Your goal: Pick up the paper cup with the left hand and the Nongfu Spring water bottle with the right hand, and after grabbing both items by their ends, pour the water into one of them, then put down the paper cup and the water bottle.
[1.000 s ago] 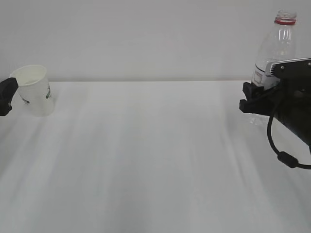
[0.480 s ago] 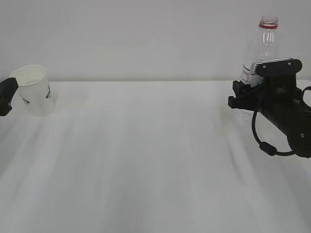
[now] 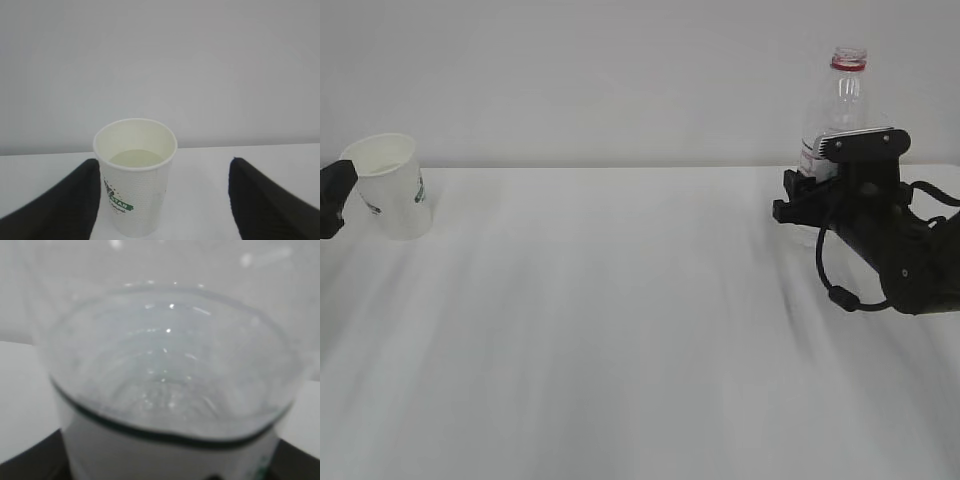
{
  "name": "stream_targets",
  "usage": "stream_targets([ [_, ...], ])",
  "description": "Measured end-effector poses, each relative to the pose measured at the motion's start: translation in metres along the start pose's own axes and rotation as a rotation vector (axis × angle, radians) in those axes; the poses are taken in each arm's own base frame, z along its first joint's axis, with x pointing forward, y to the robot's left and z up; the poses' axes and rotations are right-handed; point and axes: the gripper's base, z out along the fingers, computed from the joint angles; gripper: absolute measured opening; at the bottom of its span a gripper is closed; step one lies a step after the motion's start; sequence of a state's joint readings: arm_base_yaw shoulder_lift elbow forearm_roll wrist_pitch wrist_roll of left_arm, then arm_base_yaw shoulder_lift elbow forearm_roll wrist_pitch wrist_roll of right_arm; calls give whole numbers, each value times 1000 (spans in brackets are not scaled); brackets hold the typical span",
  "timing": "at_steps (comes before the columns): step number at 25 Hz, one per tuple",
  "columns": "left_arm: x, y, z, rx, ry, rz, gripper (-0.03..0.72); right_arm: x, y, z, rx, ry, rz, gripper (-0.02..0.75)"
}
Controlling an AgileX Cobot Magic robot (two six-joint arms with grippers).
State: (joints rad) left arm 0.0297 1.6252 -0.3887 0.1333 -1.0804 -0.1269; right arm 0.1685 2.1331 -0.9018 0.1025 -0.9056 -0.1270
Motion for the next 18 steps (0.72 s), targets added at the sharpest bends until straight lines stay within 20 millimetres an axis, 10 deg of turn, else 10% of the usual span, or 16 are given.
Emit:
stream_targets([
  [18,0,0,0,0,0,10,579,19,3,23,6,-29,-9,482],
])
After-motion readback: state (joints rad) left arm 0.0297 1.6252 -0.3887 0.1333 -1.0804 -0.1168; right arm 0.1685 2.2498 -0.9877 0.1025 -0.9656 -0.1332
